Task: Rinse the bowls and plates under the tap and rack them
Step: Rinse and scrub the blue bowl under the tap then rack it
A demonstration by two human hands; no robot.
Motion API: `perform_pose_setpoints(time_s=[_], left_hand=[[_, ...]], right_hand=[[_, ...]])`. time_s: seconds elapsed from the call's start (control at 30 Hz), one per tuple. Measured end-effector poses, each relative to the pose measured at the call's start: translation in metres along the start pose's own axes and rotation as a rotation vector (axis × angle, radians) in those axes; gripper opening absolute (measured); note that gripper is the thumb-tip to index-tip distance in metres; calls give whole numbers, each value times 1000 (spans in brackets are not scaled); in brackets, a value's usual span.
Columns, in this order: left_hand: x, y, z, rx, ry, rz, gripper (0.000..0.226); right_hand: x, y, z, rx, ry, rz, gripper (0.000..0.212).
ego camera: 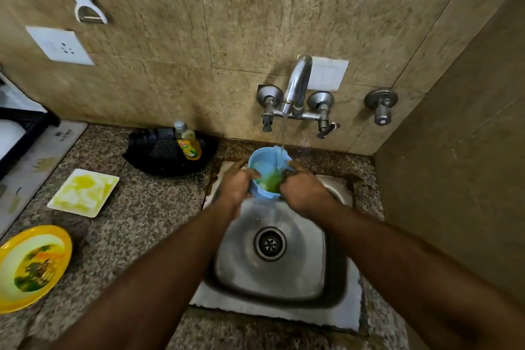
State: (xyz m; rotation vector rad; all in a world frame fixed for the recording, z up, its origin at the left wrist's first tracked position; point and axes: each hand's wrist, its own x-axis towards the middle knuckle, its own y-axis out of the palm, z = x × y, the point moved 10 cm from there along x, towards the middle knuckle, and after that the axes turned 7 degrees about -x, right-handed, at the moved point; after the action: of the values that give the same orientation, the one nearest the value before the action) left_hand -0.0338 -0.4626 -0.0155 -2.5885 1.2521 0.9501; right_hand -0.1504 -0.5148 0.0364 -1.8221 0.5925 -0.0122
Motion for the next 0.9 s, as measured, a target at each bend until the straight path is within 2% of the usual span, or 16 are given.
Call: perform_pose_setpoints(time_s=[0.07, 0.17, 0.27, 0.37, 0.47, 0.53, 0.6, 0.63, 0.73, 0.77, 0.83, 0.9], left_hand=[[7, -2, 19, 62, 123, -53, 69], [10, -5, 14, 173, 275, -77, 64], [0, 0, -5, 253, 178, 6, 54], [-7, 10, -16, 365, -19, 162, 49], [-5, 18, -32, 284, -65, 234, 38], [0, 13, -36, 152, 18, 149, 40], [-1, 1, -27, 75, 152, -16, 63], [-2, -3, -17, 69, 208, -61, 67], [-8, -6, -5, 72, 282, -67, 72], [-3, -5, -1, 71, 255, -31, 75], [1, 1, -1, 102, 135, 71, 76], [1, 7, -3, 226, 10, 179, 64]], right_hand=[[-3, 10, 10, 119, 52, 59, 27], [-10, 20, 20, 140, -19, 39, 26], [-13, 13, 5, -15, -154, -51, 39], [-7, 1, -9, -208, -285, -118, 23], [5, -6, -15, -276, -255, -123, 28], [11, -7, -9, -229, -167, -115, 31], [12, -8, -4, -97, -54, -54, 29], [10, -8, -2, -46, -24, -37, 28], [3, 6, 8, -76, -110, -11, 26], [0, 9, 9, -102, -160, -29, 29], [0, 15, 6, -162, -245, -63, 52], [4, 17, 1, -241, -315, -73, 64]])
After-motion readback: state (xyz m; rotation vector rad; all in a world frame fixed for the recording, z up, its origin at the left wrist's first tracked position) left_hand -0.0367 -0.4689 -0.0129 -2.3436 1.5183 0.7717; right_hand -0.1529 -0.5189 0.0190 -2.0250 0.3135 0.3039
